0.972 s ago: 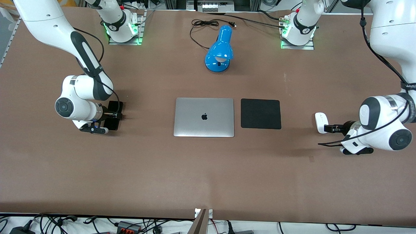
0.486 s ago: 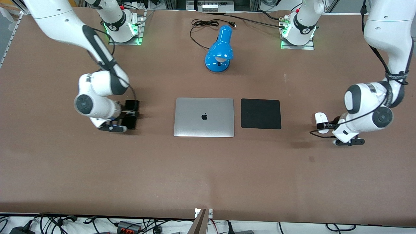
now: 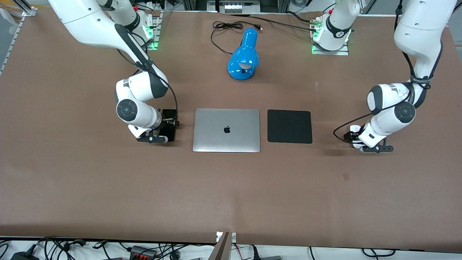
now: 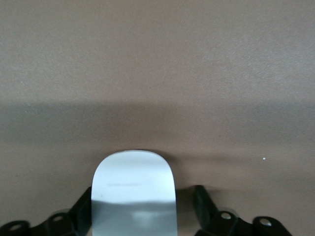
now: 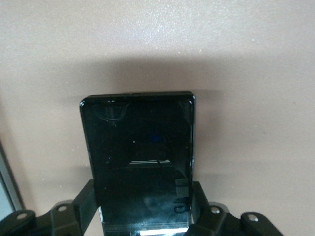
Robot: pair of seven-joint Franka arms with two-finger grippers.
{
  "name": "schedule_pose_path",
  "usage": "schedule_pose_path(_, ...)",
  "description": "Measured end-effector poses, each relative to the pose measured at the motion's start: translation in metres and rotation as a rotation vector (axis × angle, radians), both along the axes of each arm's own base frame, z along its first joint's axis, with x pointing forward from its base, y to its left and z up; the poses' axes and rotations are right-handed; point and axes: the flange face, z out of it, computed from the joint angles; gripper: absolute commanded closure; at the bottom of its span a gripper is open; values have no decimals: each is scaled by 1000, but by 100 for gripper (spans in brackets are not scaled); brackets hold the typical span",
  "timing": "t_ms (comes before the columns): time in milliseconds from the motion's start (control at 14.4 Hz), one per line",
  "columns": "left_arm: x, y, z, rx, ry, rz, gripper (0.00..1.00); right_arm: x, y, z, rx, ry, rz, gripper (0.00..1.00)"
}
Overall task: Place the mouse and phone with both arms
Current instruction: 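Carry the phone toward the laptop while the left gripper carries the mouse, then set the phone beside the laptop while the left gripper lowers the mouse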
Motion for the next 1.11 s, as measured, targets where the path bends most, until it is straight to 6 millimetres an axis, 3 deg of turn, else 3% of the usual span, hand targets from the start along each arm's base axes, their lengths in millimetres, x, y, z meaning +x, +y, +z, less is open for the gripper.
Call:
schedule_pose_path(347, 1, 1, 9, 0, -1, 1, 73, 0, 5, -4, 2, -6, 9, 81)
schedule_pose_path(417, 3, 0, 15, -1, 12, -1, 73, 0, 5, -4, 1, -6, 10, 59)
schedule_pose_path(486, 7, -3, 27, -4, 35, -6, 73, 0, 5, -4, 1, -7, 11, 1)
schedule_pose_path(625, 22, -24, 61, -20, 84, -42, 73, 0, 6, -5, 3, -12, 11, 0)
schedule_pose_path(764, 34, -68, 93, -42, 105, -107, 73, 5, 7, 0, 10, -33, 7, 0)
schedule_pose_path(833, 36, -91, 99, -50, 109, -130, 73, 13, 6, 10, 13, -51, 2, 0)
schedule_pose_path(972, 30, -138, 91, -58, 129, -128, 73, 35, 0, 55, 13, -79, -10, 0)
schedule_pose_path(1111, 21, -181, 75, -54, 154, -105, 73, 57, -17, 124, 1, -83, -31, 0)
